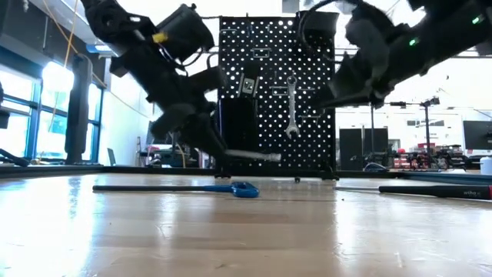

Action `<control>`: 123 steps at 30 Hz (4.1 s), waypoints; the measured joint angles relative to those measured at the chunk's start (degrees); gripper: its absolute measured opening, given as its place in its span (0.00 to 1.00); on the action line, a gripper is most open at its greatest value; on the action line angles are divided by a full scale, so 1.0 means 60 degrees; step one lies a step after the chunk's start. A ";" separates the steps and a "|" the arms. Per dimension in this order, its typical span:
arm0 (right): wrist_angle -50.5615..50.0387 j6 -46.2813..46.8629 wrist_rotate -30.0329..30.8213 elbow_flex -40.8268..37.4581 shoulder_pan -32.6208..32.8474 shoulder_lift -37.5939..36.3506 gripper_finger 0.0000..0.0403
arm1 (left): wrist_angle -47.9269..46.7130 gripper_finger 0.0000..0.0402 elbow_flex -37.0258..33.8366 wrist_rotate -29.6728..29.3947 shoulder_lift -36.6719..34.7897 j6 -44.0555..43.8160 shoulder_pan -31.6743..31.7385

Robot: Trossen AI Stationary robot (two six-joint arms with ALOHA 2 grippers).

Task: Hang tools onto peg board
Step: Hang the wrench on the pegboard

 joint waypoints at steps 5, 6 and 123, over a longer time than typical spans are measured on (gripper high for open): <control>-0.0163 0.0798 0.1233 0.0000 0.0838 -0.0275 0.22 | 0.0174 0.20 0.0005 -0.1051 -0.0816 -0.0075 -0.0228; -0.0158 0.0962 0.1561 0.0000 0.1012 -0.0278 0.22 | 0.0202 0.20 0.0018 -0.1320 -0.0994 -0.0076 -0.0282; 1.1631 -0.3572 -0.2380 0.2787 -0.2339 0.5061 0.04 | 0.8394 0.20 -0.0231 -0.8950 -0.0588 0.4934 -0.3438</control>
